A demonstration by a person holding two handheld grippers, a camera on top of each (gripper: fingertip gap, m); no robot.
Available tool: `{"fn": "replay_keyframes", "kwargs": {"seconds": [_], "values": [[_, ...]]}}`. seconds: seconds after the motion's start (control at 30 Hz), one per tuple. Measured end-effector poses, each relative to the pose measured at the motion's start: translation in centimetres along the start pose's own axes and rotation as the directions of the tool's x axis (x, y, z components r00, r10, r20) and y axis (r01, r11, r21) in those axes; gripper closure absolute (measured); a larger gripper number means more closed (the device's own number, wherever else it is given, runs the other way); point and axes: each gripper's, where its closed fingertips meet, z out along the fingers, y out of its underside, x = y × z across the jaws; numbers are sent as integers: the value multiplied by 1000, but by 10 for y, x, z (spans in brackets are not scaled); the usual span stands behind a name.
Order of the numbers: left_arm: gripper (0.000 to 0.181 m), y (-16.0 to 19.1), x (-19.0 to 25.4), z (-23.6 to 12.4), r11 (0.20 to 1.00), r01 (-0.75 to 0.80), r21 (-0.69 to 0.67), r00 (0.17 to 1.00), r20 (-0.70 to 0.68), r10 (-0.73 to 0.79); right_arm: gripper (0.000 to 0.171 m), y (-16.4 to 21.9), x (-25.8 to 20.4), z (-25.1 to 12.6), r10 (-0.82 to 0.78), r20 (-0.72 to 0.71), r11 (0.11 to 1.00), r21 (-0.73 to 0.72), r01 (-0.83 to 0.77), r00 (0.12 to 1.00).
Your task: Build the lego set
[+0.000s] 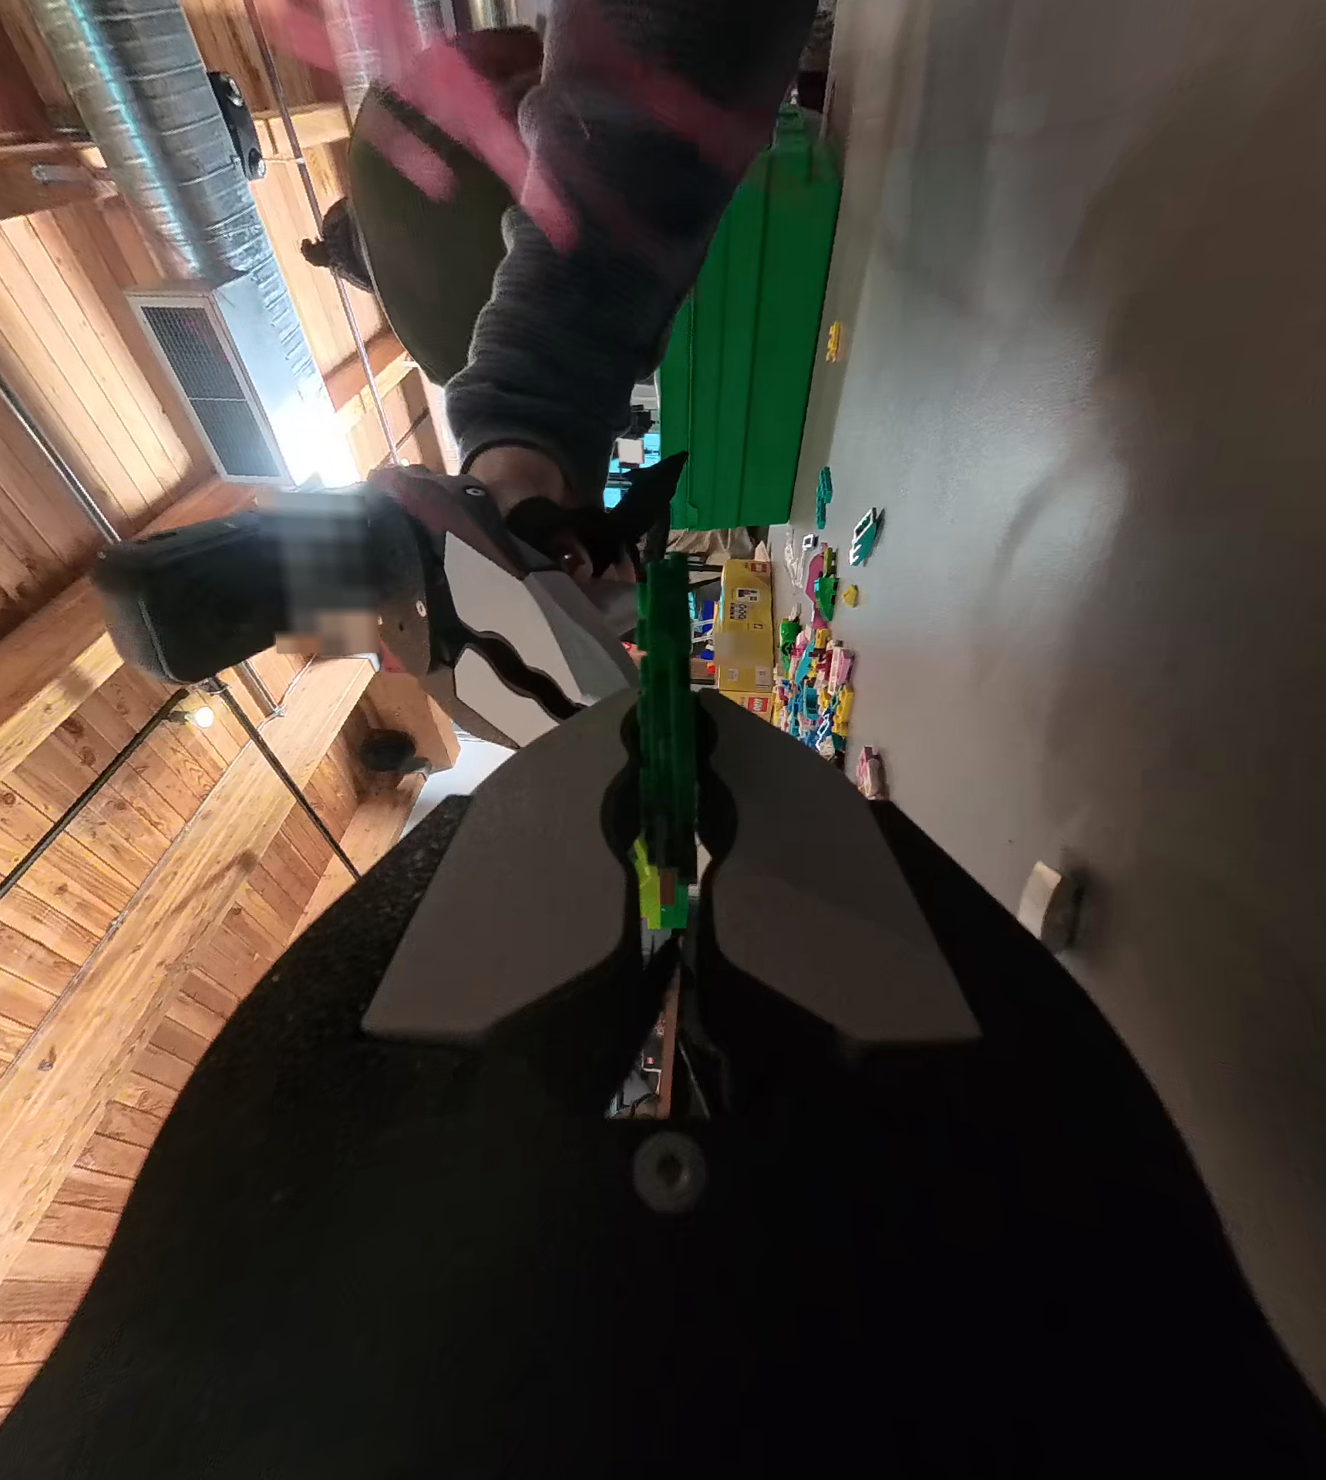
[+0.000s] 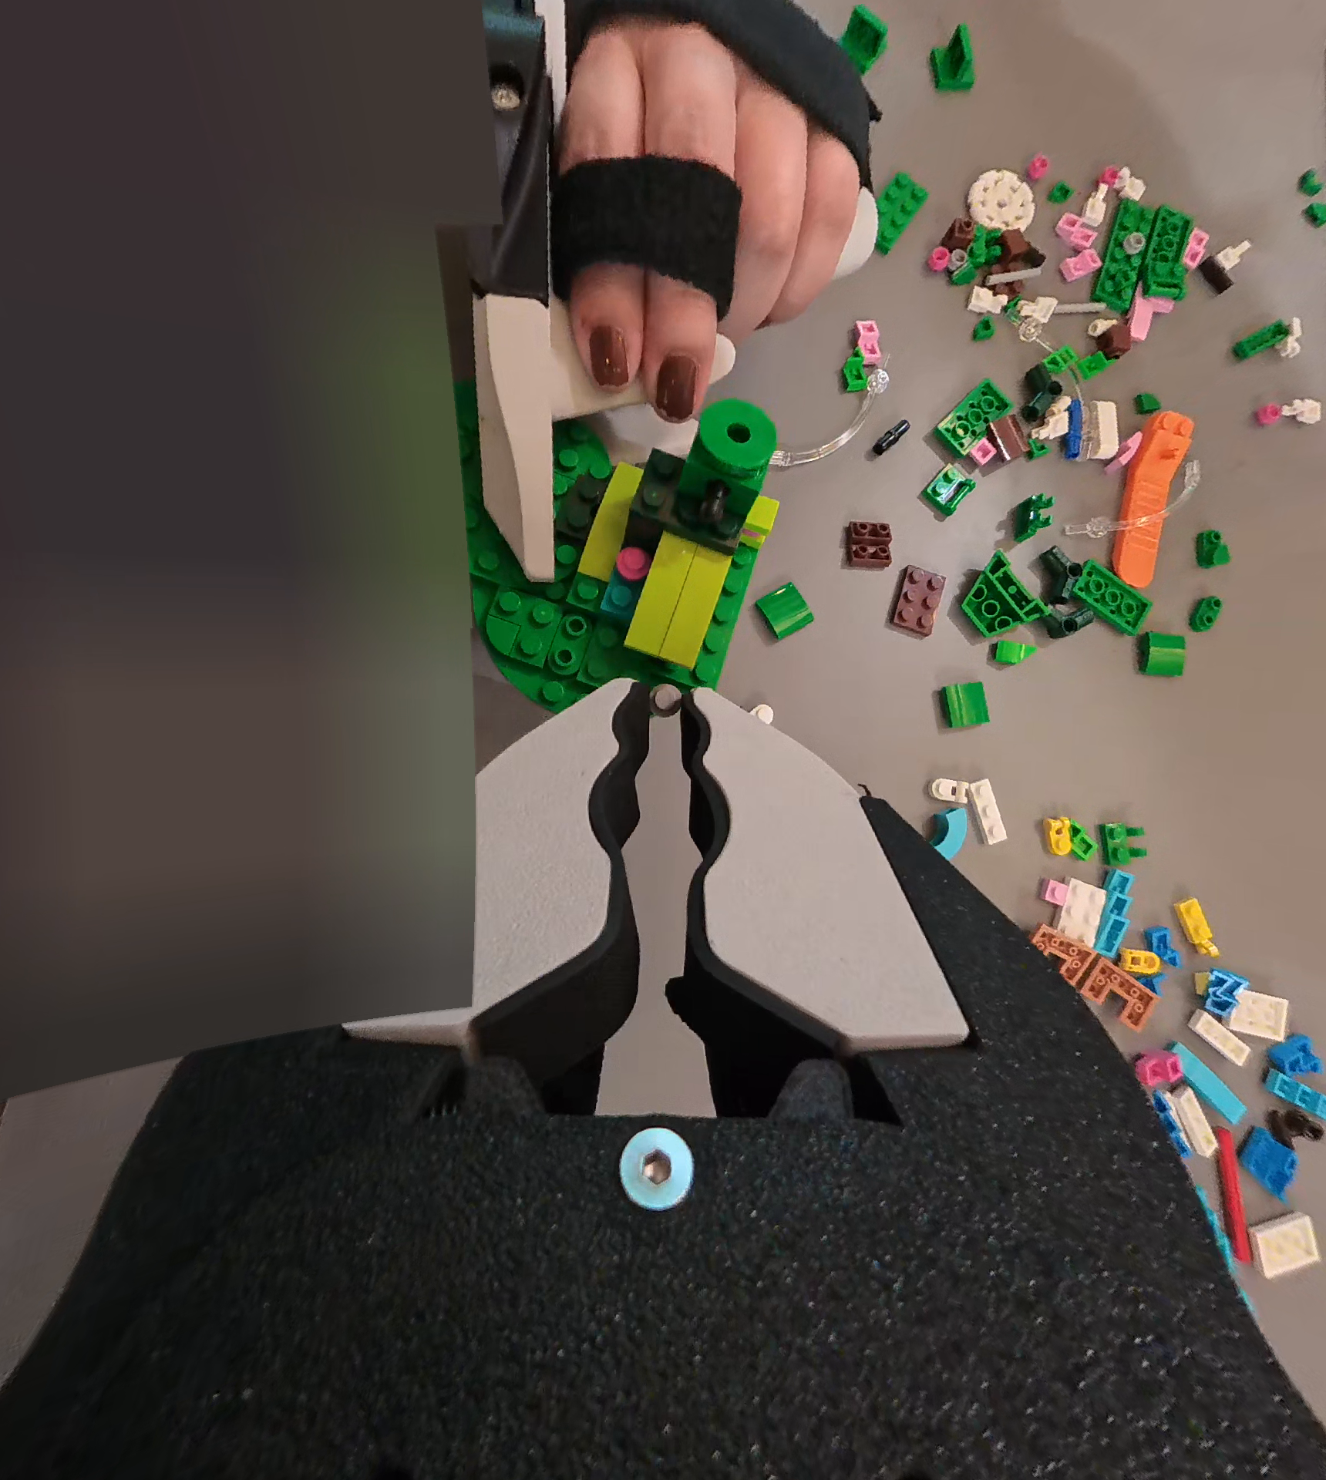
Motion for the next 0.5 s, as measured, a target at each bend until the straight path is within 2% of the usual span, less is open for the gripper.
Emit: {"fn": "replay_keyframes", "kwargs": {"seconds": [0.5], "values": [[174, -6, 0, 0, 1000, -14, 19, 1000, 2, 14, 164, -2, -5, 0, -9, 69, 999, -48, 13, 998]]}}
